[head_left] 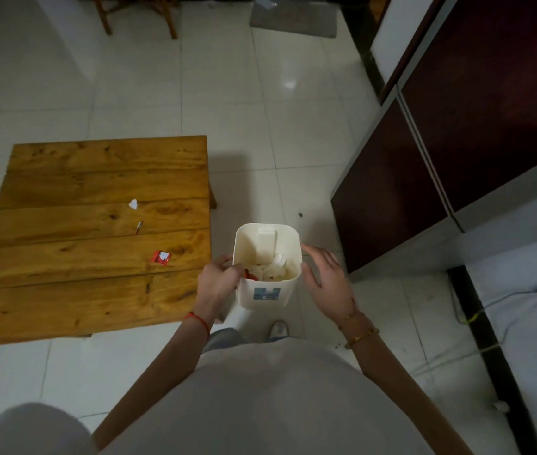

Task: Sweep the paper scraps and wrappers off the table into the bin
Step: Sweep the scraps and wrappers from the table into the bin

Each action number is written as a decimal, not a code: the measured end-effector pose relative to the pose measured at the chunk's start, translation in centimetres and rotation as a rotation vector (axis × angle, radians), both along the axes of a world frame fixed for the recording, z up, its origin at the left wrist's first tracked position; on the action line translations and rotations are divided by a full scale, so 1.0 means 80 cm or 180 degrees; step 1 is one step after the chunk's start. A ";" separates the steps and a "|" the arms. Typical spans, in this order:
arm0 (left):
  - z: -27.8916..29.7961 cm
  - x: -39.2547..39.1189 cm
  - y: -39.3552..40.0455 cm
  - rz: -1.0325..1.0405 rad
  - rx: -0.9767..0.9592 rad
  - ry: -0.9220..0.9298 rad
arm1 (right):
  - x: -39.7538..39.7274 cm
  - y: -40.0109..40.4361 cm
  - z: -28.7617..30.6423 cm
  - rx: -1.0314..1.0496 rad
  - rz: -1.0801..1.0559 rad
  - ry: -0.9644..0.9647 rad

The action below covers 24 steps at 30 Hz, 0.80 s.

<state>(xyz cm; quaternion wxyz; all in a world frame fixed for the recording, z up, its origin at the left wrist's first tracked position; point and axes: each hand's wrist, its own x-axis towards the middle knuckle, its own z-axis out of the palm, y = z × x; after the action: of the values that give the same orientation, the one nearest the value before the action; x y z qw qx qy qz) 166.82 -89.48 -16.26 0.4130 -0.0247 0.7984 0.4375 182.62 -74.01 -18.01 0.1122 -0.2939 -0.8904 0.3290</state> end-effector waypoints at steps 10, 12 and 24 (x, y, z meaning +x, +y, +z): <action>-0.003 -0.042 0.081 0.0613 -0.0009 -0.0234 | -0.074 0.113 0.003 -0.0060 0.0421 -0.0083; -0.009 -0.061 0.097 0.0705 -0.0002 -0.0227 | -0.103 0.136 0.000 -0.0077 0.0508 -0.0123; -0.021 -0.230 0.205 0.1617 0.0252 -0.0222 | -0.356 0.292 0.005 0.0125 0.1448 -0.0148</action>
<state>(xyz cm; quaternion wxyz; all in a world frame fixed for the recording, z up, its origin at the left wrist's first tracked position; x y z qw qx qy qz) 148.40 -73.06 -17.90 0.3179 -0.2233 0.7341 0.5569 154.11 -50.66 -17.62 0.0203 -0.0908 -0.9423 0.3216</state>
